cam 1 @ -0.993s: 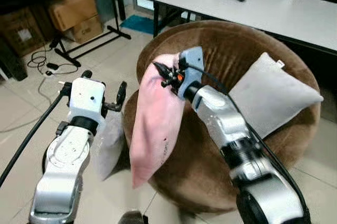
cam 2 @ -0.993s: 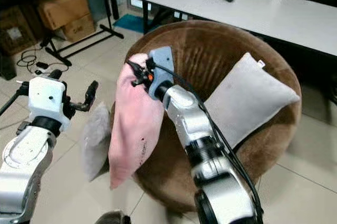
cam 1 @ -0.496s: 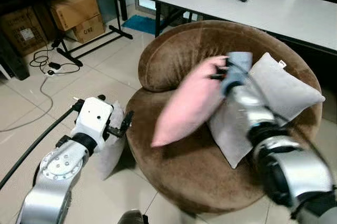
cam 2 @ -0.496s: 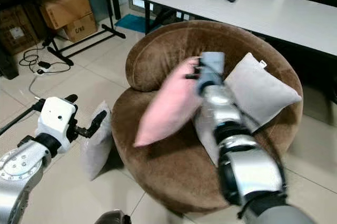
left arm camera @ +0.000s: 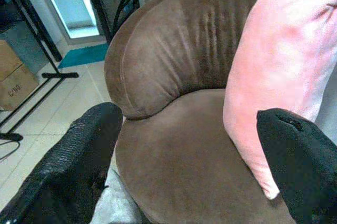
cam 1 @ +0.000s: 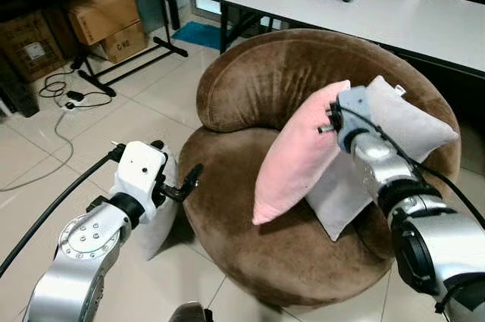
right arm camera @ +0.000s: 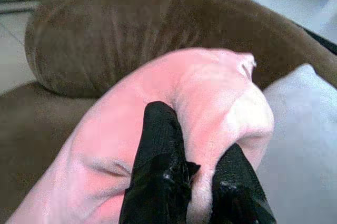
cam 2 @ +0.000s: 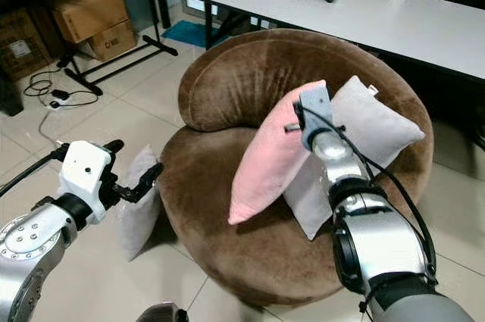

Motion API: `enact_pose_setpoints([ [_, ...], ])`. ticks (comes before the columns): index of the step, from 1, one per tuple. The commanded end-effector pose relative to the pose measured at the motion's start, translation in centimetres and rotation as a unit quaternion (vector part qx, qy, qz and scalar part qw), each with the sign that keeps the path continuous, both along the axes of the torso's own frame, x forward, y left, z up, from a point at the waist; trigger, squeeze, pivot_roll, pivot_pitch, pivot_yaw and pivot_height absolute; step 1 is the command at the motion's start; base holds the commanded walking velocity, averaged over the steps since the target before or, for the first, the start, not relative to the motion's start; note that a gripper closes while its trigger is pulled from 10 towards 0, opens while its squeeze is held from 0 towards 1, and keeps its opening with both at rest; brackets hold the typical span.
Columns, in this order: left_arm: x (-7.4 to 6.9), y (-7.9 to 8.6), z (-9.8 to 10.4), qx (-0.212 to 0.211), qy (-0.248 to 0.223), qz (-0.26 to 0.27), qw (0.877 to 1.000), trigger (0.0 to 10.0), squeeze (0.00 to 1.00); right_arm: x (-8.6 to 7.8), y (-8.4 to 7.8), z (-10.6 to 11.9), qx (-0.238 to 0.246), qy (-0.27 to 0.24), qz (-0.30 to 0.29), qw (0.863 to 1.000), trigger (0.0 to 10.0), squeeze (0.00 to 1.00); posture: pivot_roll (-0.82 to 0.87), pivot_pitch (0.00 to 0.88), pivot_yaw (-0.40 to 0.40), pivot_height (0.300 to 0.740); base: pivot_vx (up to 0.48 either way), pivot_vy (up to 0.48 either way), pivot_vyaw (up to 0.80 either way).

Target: Move the pillow to the sofa from floor

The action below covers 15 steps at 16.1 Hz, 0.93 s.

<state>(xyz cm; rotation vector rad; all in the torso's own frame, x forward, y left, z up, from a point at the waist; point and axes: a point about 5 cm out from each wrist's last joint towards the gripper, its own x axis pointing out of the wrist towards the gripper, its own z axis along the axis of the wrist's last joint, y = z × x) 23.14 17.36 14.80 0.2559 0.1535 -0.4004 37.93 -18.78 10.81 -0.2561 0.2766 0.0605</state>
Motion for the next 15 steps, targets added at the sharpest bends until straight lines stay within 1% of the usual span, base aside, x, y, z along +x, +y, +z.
enact_pose_setpoints([
  [1, 0.1, -0.1, 0.4, 0.002, -0.003, -0.009, 1.000, 10.0, 0.00, -0.2, -1.0, -0.3, -0.016, 0.010, -0.022, 1.000, 10.0, 0.00, 0.18, 0.000, -0.012, 0.740, 0.000, 0.000, 0.00],
  [2, 0.0, -0.3, 0.4, -0.001, 0.000, -0.016, 1.000, 10.0, 0.00, -0.5, -1.6, -0.7, -0.034, 0.020, -0.036, 0.999, 10.0, 0.00, 0.18, 0.000, -0.015, 0.740, 0.000, 0.000, 0.00],
  [3, -0.1, -0.3, 0.4, -0.002, 0.001, -0.018, 1.000, 10.0, 0.00, -0.6, -1.9, -0.8, -0.035, 0.023, -0.042, 0.998, 10.0, 0.00, 0.18, 0.000, -0.015, 0.740, 0.000, 0.000, 0.00],
  [4, -0.2, -0.3, 0.4, -0.003, 0.002, -0.020, 1.000, 10.0, 0.00, -0.6, -2.2, -0.8, -0.038, 0.023, -0.053, 0.998, 10.0, 0.92, 0.18, 0.000, -0.015, 0.740, 0.000, 0.000, 0.00],
  [5, -0.3, -0.4, 0.4, -0.005, 0.005, -0.024, 1.000, 10.0, 0.00, -0.6, -2.6, -0.6, -0.044, 0.019, -0.060, 0.997, 10.0, 1.00, 0.18, 0.000, -0.018, 0.740, 0.000, 0.000, 0.00],
  [6, -0.3, -0.5, 0.3, -0.005, 0.007, -0.029, 1.000, 10.0, 0.00, -0.6, -3.2, -0.3, -0.052, 0.012, -0.068, 0.996, 10.0, 1.00, 0.18, 0.000, -0.018, 0.740, 0.000, 0.000, 0.00],
  [7, -0.4, -0.5, 0.3, -0.005, 0.006, -0.030, 1.000, 10.0, 0.00, -0.5, -3.3, -0.1, -0.031, 0.008, -0.069, 0.997, 10.0, 1.00, 0.18, 0.000, -0.018, 0.740, 0.000, 0.000, 0.00],
  [8, -0.3, -0.5, 0.3, -0.005, 0.006, -0.030, 1.000, 10.0, 0.00, -0.5, -3.4, 0.0, -0.019, 0.005, -0.068, 0.997, 10.0, 1.00, 0.18, 0.000, -0.021, 0.740, 0.000, 0.000, 0.00],
  [9, -0.3, -0.5, 0.4, -0.006, 0.005, -0.030, 1.000, 10.0, 0.00, -0.5, -3.5, 0.2, 0.003, -0.002, -0.071, 0.997, 10.0, 1.00, 0.18, 0.000, -0.021, 0.740, 0.000, 0.000, 0.00],
  [10, -0.3, -0.6, 0.4, -0.007, 0.004, -0.034, 0.999, 10.0, 0.00, -0.6, -4.3, 0.4, 0.028, -0.013, -0.080, 0.996, 10.0, 1.00, 0.18, 0.000, -0.021, 0.740, 0.000, 0.000, 0.00],
  [11, -0.4, -0.7, 0.4, -0.008, 0.005, -0.035, 0.999, 10.0, 0.00, -0.7, -4.7, 0.3, 0.064, -0.017, -0.095, 0.993, 10.0, 1.00, 0.18, 0.000, -0.021, 0.740, 0.000, 0.000, 0.00],
  [12, -0.4, -0.8, 0.4, -0.008, 0.005, -0.038, 0.999, 10.0, 0.00, -0.9, -5.1, 0.3, 0.071, -0.023, -0.102, 0.992, 10.0, 1.00, 0.18, 0.000, -0.021, 0.740, 0.000, 0.000, 0.00],
  [14, -0.3, -0.9, 0.4, -0.008, 0.005, -0.041, 0.999, 10.0, 0.00, -1.5, -6.4, 0.3, 0.048, -0.036, -0.113, 0.992, 10.0, 1.00, 0.18, 0.000, -0.021, 0.740, 0.000, 0.000, 0.00],
  [15, -0.3, -1.0, 0.4, -0.009, 0.005, -0.043, 0.999, 10.0, 0.00, -1.8, -7.2, 0.2, 0.062, -0.043, -0.131, 0.988, 10.0, 1.00, 0.18, 0.000, -0.021, 0.740, 0.000, 0.000, 0.00],
])
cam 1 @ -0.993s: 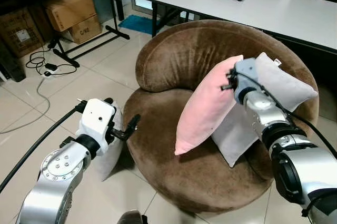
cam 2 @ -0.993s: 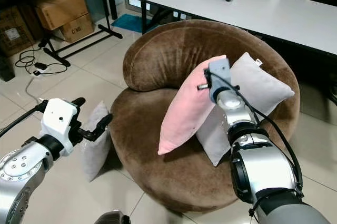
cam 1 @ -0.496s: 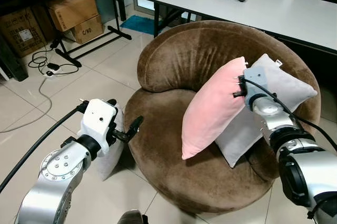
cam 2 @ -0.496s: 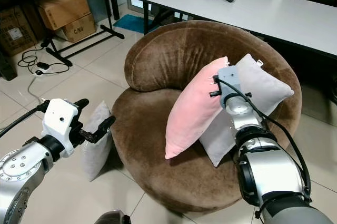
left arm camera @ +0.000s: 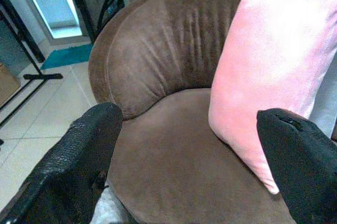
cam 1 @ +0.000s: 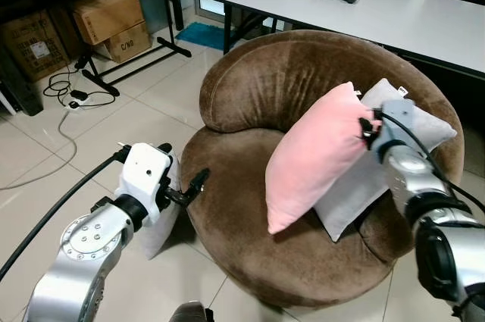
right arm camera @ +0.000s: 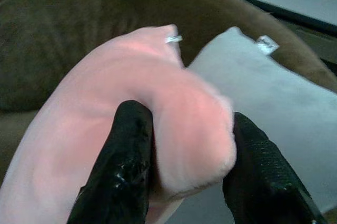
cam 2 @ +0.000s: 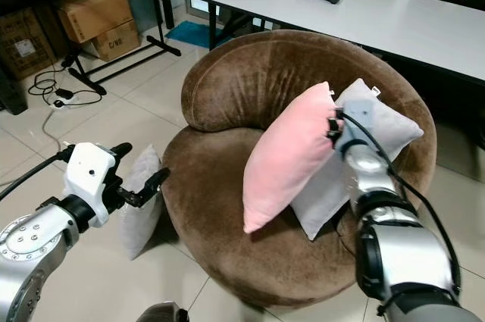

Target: Move the pillow to the sofa from floor

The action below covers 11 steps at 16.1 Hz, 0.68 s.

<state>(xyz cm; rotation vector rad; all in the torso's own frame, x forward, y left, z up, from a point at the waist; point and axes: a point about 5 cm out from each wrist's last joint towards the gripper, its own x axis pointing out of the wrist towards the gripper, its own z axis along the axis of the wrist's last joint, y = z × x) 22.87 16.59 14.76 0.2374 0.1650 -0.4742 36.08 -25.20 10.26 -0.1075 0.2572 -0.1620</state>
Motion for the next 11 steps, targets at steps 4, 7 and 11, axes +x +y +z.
enact_pose_setpoints([
  [4, 0.1, -0.4, 0.4, 0.001, -0.008, -0.012, 1.000, 10.0, 0.00, -0.5, -2.0, 0.6, 0.005, -0.025, -0.037, 0.999, 10.0, 1.00, 0.16, 0.000, -0.003, 0.740, 0.000, 0.000, 0.00],
  [7, 0.1, -0.4, 0.4, 0.002, -0.007, -0.014, 1.000, 10.0, 0.00, -1.4, -3.3, 0.0, 0.003, -0.014, -0.062, 0.998, 10.0, 1.00, 0.16, 0.000, -0.003, 0.740, 0.000, 0.000, 0.00],
  [11, 0.1, -0.5, 0.4, 0.000, -0.008, -0.015, 1.000, 10.0, 0.00, -1.8, -4.0, -0.1, 0.020, -0.028, -0.070, 0.997, 10.0, 1.00, 0.16, 0.000, -0.003, 0.740, 0.000, 0.000, 0.00],
])
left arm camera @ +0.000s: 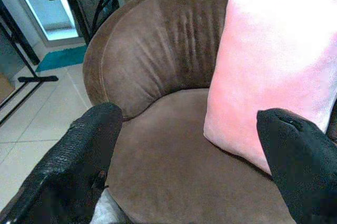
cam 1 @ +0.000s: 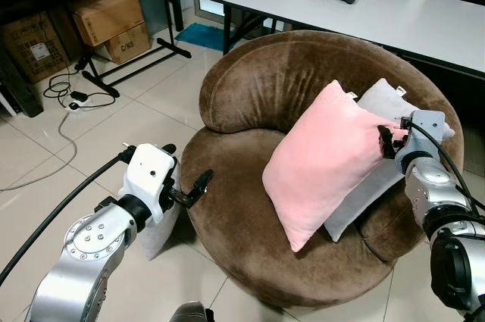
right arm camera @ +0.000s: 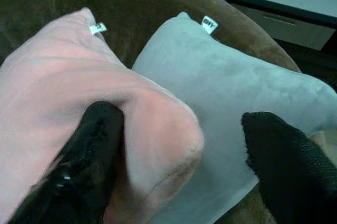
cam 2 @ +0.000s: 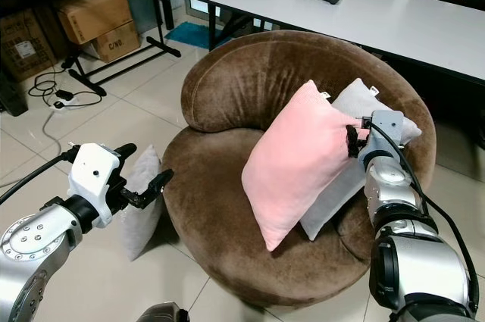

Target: Move the pillow to the sofa from floor

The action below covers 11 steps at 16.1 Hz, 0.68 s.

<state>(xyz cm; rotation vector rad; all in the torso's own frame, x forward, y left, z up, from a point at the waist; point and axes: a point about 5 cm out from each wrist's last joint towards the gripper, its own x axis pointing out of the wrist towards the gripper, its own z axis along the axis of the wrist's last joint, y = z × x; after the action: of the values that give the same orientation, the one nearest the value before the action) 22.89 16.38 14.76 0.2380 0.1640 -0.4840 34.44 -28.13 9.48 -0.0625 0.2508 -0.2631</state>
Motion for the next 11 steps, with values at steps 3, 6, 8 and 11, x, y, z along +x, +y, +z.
enact_pose_setpoints([
  [3, 0.0, -0.3, 0.4, 0.000, -0.007, -0.011, 1.000, 10.0, 0.00, -0.5, -2.0, 0.9, 0.031, -0.042, -0.045, 0.998, 10.0, 1.00, 0.16, 0.000, -0.002, 0.740, 0.000, 0.000, 0.00],
  [6, -0.1, -0.5, 0.3, -0.003, -0.003, -0.017, 1.000, 10.0, 0.00, -0.9, -2.1, 1.1, 0.093, -0.093, -0.016, 0.991, 10.0, 1.00, 0.16, 0.000, -0.004, 0.740, 0.000, 0.000, 0.00],
  [8, -0.2, -0.8, 0.3, -0.010, -0.003, -0.027, 1.000, 10.0, 0.00, -1.1, -1.6, 1.2, 0.161, -0.142, 0.011, 0.977, 10.0, 1.00, 0.15, 0.000, 0.002, 0.740, 0.000, 0.000, 0.00],
  [11, -0.4, -1.4, 0.4, -0.036, 0.007, -0.057, 0.998, 10.0, 0.00, -2.2, -1.8, 0.8, 0.192, -0.185, 0.001, 0.964, 10.0, 1.00, 0.14, 0.000, 0.007, 0.740, 0.000, 0.000, 0.00],
])
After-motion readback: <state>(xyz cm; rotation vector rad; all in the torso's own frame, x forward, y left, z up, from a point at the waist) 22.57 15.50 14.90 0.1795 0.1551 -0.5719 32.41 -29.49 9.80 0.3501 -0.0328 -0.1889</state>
